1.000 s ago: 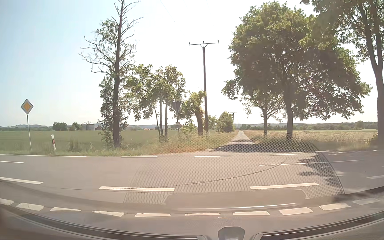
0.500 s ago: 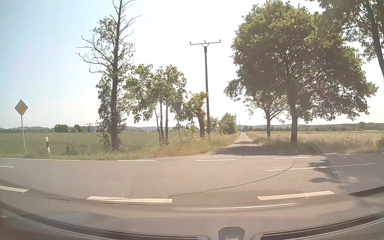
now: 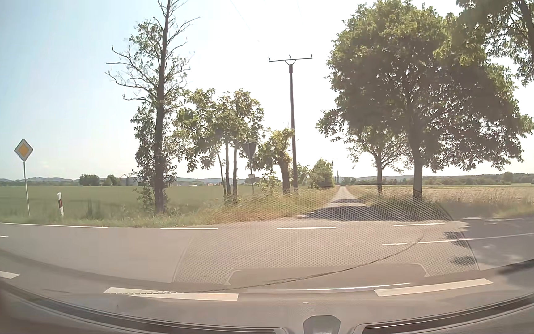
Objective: Follow the waypoints while adhering to traffic rules and regulations
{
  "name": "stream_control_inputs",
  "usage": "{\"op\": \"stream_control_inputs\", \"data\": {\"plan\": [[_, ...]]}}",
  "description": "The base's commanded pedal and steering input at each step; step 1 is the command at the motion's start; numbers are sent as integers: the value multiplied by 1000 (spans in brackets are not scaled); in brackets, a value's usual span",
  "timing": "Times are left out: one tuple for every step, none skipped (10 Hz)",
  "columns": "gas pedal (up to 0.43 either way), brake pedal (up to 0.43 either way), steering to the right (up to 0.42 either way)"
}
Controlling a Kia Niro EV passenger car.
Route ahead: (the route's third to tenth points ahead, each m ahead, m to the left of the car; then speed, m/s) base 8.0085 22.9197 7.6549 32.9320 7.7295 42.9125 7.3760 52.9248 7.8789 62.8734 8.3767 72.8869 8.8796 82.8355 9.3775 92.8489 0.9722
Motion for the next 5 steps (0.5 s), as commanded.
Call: {"op": "stream_control_inputs", "data": {"plan": [[0,299,-91],[0,280,-105],[0,238,-129],[0,226,-156],[0,244,-183]]}}
